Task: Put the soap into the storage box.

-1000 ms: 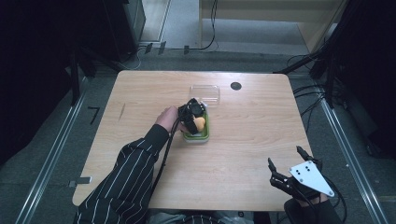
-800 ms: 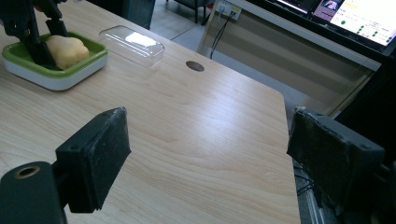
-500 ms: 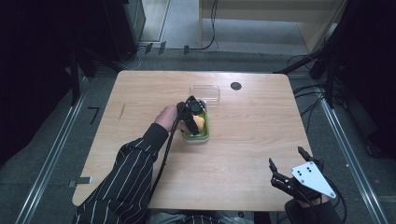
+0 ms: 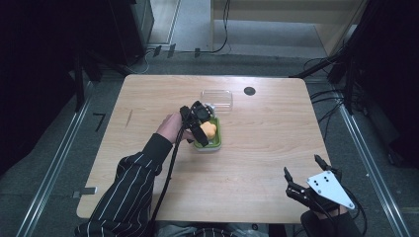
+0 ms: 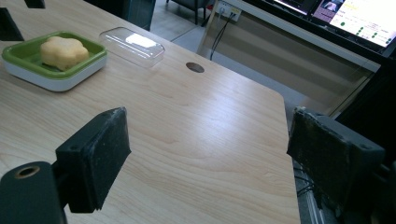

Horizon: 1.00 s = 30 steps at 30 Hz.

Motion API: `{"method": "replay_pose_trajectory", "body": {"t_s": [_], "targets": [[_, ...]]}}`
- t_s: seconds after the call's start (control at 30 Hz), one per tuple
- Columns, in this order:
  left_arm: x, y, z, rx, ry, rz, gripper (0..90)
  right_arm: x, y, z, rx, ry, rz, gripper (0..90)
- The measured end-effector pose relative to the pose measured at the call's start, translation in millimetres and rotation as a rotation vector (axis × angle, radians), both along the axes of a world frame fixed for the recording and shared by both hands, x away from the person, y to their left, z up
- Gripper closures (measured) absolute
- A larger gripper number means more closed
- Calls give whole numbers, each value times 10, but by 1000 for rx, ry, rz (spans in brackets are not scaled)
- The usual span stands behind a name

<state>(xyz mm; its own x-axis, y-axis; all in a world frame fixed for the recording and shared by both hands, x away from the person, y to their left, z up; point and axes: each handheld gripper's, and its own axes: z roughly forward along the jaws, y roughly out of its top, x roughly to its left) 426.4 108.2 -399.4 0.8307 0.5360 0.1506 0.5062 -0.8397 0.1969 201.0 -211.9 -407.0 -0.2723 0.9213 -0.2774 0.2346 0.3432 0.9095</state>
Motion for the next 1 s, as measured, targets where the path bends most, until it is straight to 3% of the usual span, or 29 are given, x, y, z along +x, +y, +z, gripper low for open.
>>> {"method": "replay_pose_trajectory", "body": {"t_s": [0.5,1.0], "targets": [[-459,218,129,14,1,6,0,-1,5,0,2,-1,0,133],[-863,426,10,36,55,26,0,-3,0,2,2,-2,0,133]]}}
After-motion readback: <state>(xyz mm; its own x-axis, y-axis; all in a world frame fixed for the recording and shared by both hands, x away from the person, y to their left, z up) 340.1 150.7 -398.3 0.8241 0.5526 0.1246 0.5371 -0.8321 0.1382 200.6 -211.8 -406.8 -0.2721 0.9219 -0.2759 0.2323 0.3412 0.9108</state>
